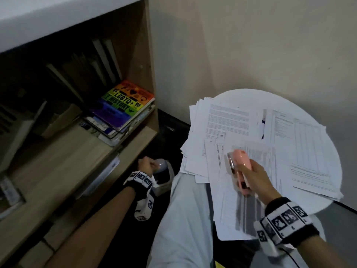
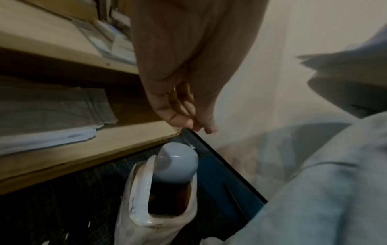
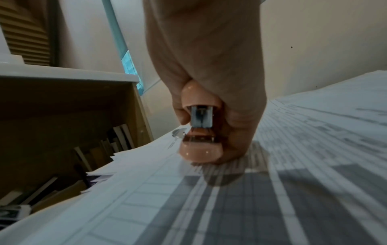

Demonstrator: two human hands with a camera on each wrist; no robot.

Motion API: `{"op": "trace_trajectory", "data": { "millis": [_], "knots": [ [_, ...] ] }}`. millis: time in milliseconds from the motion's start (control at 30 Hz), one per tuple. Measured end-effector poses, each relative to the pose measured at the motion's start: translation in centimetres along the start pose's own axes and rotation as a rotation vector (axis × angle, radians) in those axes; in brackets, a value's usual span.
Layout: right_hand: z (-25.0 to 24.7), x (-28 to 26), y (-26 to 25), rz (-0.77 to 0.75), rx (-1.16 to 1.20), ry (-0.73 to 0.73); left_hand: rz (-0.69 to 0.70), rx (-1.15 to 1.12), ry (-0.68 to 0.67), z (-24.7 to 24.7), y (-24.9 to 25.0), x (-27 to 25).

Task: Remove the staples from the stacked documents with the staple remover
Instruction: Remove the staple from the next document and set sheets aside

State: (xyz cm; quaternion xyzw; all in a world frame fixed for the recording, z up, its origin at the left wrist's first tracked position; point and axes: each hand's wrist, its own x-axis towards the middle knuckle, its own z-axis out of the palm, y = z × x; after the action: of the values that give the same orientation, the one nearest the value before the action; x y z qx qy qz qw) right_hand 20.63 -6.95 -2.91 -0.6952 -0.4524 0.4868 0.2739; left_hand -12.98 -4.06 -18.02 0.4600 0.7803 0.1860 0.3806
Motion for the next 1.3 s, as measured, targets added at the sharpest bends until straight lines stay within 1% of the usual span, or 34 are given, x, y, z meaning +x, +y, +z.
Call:
{"op": "trace_trajectory", "data": {
  "millis": [100, 167, 267, 400, 467, 567, 633, 667, 733, 800, 867, 900, 967, 1000, 1067, 1133, 1200, 1300],
  "knots": [
    [-0.2, 0.3, 0.2, 0.017, 0.030, -0.017, -0.071, 0.026, 0.005, 1.3, -0.7, 2.3],
    [-0.2, 0.4, 0.4, 0.013, 0.029, -0.014, -0.082, 0.005, 0.004, 2.0, -1.0, 3.6],
    [0.0, 0.4, 0.5, 0.012, 0.022, -0.003, -0.039, -0.028, 0.039, 2.8, -1.4, 4.8],
    [0.1, 0.3, 0.2, -0.013, 0.005, 0.008, 0.033, -0.136, 0.089, 2.7, 0.0, 4.2],
    [0.0, 0.4, 0.2, -0.013, -0.012, 0.003, 0.113, -0.178, 0.130, 1.7, 1.9, 3.3],
    [-0.5, 0.1, 0.1, 0.016, 0.024, -0.027, 0.321, -0.225, 0.248, -0.1, 6.4, 0.1],
    [-1.3, -0.4, 0.2, 0.015, 0.078, 0.007, 0.474, -0.234, 0.319, -1.0, 10.0, -3.1],
    [-2.0, -0.7, 0.3, 0.003, 0.093, 0.039, 0.553, -0.237, 0.318, -1.3, 11.7, -4.7],
    [-3.7, -1.1, 0.9, -0.021, 0.096, 0.119, 0.688, -0.236, 0.245, -1.0, 14.3, -7.4],
    [-5.8, -1.6, 1.7, -0.004, 0.082, 0.211, 0.734, -0.153, 0.110, 0.2, 16.4, -9.3],
    [-7.2, -1.4, 2.9, 0.022, 0.031, 0.296, 0.643, 0.034, -0.051, 1.8, 17.7, -10.3],
    [-7.9, -1.4, 3.6, 0.034, 0.007, 0.350, 0.557, 0.147, -0.117, 2.7, 18.3, -11.0],
    [-8.8, -1.3, 5.1, 0.071, -0.029, 0.422, 0.375, 0.314, -0.164, 4.4, 19.4, -12.2],
    [-9.0, -1.4, 5.5, 0.078, -0.023, 0.427, 0.299, 0.335, -0.152, 5.1, 19.9, -12.8],
    [-9.0, -1.5, 5.9, 0.076, 0.026, 0.387, 0.179, 0.281, -0.102, 6.2, 20.8, -13.8],
    [-8.6, -1.9, 5.8, 0.074, 0.061, 0.342, 0.104, 0.220, -0.044, 7.1, 21.4, -14.6],
    [-8.2, -2.1, 6.0, 0.060, 0.066, 0.329, 0.090, 0.193, -0.010, 7.8, 21.4, -15.2],
    [-7.7, -2.3, 6.3, 0.056, 0.062, 0.348, 0.137, 0.126, -0.006, 8.4, 20.8, -15.3]
  ]
}}
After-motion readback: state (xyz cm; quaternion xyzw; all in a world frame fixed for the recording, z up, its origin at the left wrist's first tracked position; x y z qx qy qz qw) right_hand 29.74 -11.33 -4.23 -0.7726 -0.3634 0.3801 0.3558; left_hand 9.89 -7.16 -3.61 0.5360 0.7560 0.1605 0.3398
